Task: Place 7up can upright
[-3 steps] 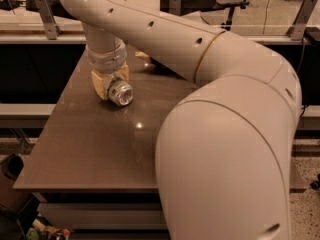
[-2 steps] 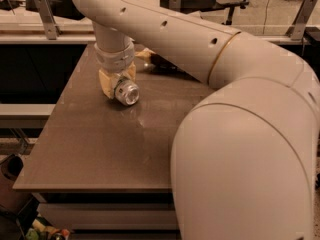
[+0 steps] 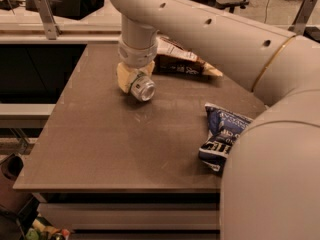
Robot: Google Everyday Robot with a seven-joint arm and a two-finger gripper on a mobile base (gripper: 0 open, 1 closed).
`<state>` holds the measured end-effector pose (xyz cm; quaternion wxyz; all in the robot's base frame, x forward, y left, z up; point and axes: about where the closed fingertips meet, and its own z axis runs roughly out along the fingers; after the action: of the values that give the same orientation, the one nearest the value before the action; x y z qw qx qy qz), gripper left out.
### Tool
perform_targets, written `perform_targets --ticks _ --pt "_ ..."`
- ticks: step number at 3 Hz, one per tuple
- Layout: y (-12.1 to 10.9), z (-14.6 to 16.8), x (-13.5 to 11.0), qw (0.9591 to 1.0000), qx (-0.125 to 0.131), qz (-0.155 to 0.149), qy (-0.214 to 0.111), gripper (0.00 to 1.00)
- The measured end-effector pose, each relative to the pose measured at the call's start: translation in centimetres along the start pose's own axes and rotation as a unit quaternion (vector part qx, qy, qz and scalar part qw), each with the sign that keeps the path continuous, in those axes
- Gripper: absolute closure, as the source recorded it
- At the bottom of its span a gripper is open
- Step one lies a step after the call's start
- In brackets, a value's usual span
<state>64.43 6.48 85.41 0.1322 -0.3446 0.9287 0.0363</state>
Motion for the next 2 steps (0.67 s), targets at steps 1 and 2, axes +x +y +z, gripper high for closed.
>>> perform_targets --ticks 1,2 --pt "-1.4 -1.5 0.7 0.9997 0.005 0.008 -0.024 1.00" --pt "-2.7 -3.7 1.4 0.9972 0.000 0.007 -0.075 1.00"
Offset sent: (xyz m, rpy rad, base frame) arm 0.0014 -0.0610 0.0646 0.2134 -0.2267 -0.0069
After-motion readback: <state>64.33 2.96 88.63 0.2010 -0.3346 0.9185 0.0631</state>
